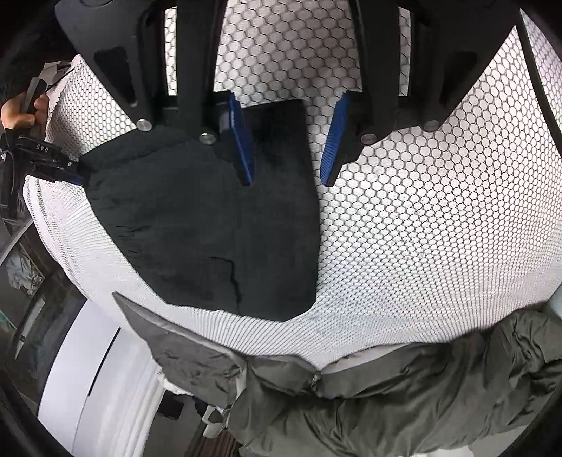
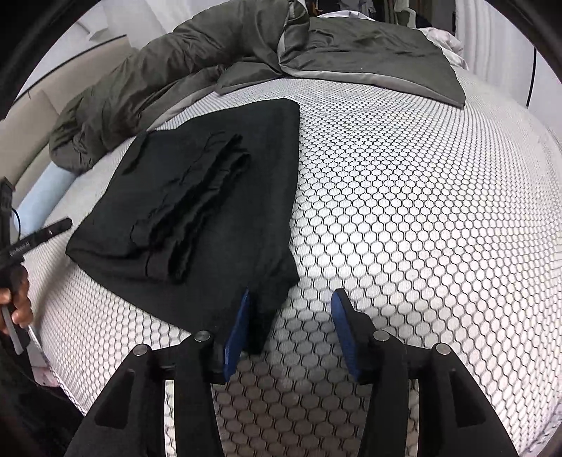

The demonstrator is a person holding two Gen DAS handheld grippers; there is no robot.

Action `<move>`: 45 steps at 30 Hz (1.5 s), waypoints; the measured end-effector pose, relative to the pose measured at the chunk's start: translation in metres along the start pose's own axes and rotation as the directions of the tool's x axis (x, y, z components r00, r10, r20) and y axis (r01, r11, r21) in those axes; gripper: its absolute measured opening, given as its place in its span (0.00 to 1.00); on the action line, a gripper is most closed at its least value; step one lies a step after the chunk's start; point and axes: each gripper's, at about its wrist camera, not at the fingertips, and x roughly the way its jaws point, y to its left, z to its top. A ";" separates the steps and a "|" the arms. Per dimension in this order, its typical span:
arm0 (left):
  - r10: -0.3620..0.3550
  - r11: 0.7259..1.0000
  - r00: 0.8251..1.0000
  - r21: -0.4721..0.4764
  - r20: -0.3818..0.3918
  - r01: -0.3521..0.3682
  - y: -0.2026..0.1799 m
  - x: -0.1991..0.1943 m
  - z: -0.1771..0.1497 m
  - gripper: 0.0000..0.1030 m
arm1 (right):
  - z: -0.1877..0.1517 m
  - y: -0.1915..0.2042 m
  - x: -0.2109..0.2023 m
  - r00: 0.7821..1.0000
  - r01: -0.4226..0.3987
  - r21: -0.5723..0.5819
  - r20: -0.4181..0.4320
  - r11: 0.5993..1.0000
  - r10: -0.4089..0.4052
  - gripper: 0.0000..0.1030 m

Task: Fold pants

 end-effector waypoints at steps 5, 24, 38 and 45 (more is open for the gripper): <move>0.007 0.999 0.998 0.032 0.069 -0.009 -0.023 -0.022 -0.021 0.43 | -0.010 0.012 -0.019 0.996 0.037 -0.065 0.087 0.997 -0.031 0.72; 0.003 0.993 0.931 0.107 0.364 -0.045 -0.093 -0.089 -0.074 0.99 | -0.061 0.064 -0.104 0.863 -0.099 -0.190 0.471 0.977 0.180 1.00; -0.023 0.982 0.935 0.186 0.353 -0.046 -0.110 -0.066 -0.069 0.99 | -0.041 0.068 -0.083 0.877 -0.077 -0.174 0.456 0.982 0.150 1.00; -0.031 0.978 0.936 0.205 0.351 -0.045 -0.111 -0.063 -0.070 0.99 | -0.042 0.071 -0.081 0.880 -0.071 -0.189 0.450 0.979 0.151 1.00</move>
